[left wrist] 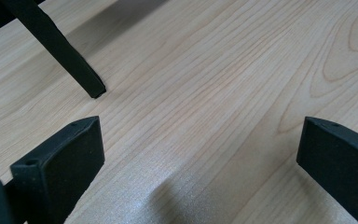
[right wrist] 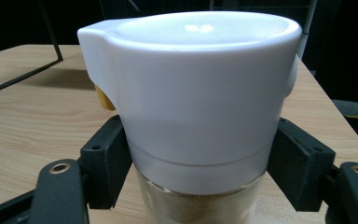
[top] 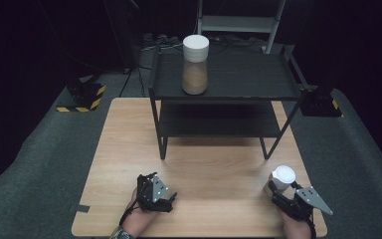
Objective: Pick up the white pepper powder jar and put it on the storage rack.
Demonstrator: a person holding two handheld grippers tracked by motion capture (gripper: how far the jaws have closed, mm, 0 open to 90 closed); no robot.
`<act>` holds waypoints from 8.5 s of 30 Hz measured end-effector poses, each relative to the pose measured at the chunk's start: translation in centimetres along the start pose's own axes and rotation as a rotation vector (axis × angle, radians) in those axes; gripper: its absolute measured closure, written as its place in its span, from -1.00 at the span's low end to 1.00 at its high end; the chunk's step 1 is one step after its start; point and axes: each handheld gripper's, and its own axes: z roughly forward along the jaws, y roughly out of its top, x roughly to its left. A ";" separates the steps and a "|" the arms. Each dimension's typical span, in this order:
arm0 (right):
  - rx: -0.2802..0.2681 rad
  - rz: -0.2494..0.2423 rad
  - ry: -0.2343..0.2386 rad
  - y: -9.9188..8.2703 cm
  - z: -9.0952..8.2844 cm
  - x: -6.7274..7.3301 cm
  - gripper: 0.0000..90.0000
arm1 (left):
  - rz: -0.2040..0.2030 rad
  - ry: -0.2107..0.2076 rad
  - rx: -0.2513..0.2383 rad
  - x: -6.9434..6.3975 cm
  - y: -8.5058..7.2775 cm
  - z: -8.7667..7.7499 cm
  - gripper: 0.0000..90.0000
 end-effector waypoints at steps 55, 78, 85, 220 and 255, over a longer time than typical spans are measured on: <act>-0.198 -0.073 0.203 8.3 -0.8 3.1 -0.33 | -0.008 -0.027 -0.007 0.5 -0.1 0.0 -0.98; -0.241 -0.096 0.263 14.1 0.2 3.9 -0.33 | -0.007 -0.030 -0.010 0.7 -0.2 -0.1 -0.98; -0.261 -0.106 0.269 15.5 0.3 4.1 -0.33 | -0.007 -0.031 -0.011 0.7 -0.2 -0.1 -0.98; -0.277 -0.122 0.154 28.6 9.8 6.7 -1.00 | -0.011 -0.051 -0.030 1.1 -0.6 -0.2 -0.98; -0.282 -0.186 0.200 22.4 6.1 6.5 -1.00 | -0.001 -0.048 -0.022 0.9 -0.4 -0.2 -0.98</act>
